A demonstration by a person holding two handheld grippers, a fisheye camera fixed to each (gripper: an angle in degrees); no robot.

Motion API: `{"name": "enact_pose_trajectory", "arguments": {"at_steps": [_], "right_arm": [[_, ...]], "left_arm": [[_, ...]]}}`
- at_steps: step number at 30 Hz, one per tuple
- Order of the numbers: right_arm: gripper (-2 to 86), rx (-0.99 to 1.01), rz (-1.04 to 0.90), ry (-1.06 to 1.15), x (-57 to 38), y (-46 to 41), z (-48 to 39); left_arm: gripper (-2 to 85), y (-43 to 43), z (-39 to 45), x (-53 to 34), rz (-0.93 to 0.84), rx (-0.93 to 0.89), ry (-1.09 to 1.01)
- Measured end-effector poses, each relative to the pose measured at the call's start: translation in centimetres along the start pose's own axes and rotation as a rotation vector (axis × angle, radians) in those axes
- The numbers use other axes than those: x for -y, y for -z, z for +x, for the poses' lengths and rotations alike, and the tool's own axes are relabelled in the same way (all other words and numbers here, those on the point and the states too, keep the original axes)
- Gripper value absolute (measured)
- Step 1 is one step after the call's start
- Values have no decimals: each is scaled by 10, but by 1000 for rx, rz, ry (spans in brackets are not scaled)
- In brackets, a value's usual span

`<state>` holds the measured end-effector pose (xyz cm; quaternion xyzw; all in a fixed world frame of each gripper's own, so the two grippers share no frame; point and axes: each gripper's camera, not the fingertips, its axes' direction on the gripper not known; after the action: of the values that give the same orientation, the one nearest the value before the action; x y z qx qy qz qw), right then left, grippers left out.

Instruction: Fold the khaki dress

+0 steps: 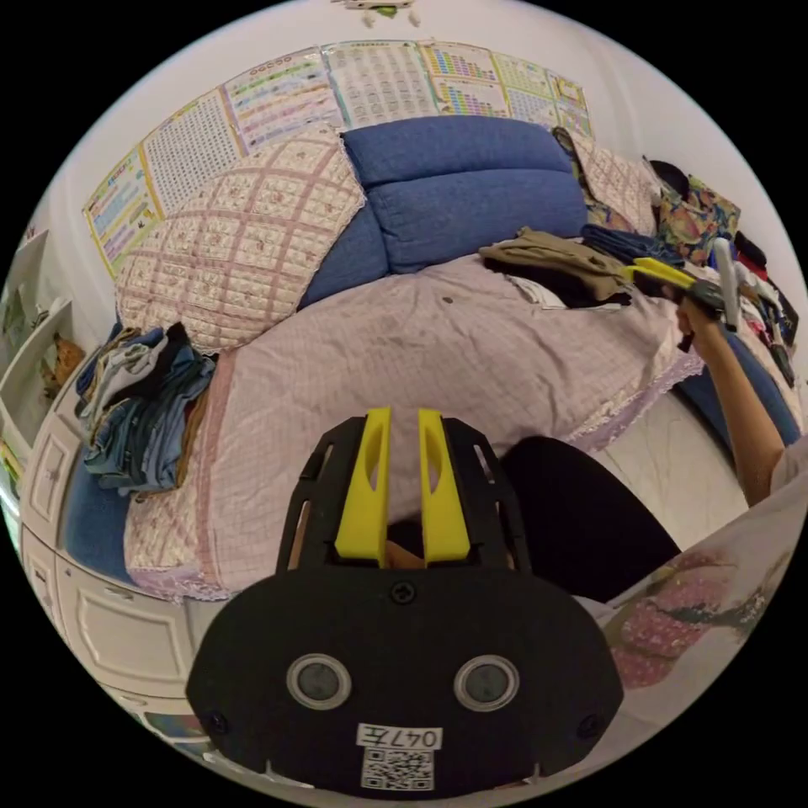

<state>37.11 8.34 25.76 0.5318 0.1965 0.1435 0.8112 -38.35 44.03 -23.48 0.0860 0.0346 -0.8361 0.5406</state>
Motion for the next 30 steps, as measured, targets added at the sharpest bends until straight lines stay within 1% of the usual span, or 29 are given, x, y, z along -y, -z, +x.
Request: {"name": "enact_pose_trajectory", "arguments": {"at_steps": [1, 2, 4, 8, 10, 15, 18, 20, 22, 23, 25, 26, 28, 29, 30], "right_arm": [[124, -32, -34, 86, 33, -26, -24], [126, -40, -39, 125, 48, -38, -36], [131, -41, -70, 231, 107, -86, -80], [142, -35, -201, 272, 191, -167, -135], [132, -113, -258, 309, 237, -210, -171], [75, -48, -320, 288, 341, -236, -207], [44, 38, -333, 262, 407, -243, -213], [35, 61, -312, 227, 448, -238, -215], [27, -10, -213, 161, 505, -211, -222], [25, -34, -185, 157, 519, -202, -228], [20, -95, -34, 154, 575, -150, -258], [19, -102, 5, 150, 589, -134, -266], [17, -132, 135, 156, 637, -71, -305], [16, -137, 163, 162, 647, -56, -316], [16, -141, 213, 180, 665, -27, -338]], "left_arm": [[54, 14, -2, 0, 1, -9, 6], [54, 21, -3, 1, 0, -13, 9], [54, 46, -9, 4, -11, -34, 20], [54, 87, -22, 18, -17, -58, 43], [54, 120, -34, 32, -6, -57, 50], [53, 186, -67, 60, 5, -43, 67], [52, 219, -92, 78, 11, -100, 111], [52, 237, -104, 89, 19, -137, 118], [52, 261, -113, 109, 17, -148, 90], [52, 267, -114, 115, 16, -147, 81], [52, 291, -123, 143, 24, -183, 53], [53, 296, -126, 152, 30, -210, 54], [55, 311, -141, 187, 56, -404, 91], [57, 313, -144, 197, 59, -465, 108], [63, 313, -151, 215, 66, -591, 142]]}}
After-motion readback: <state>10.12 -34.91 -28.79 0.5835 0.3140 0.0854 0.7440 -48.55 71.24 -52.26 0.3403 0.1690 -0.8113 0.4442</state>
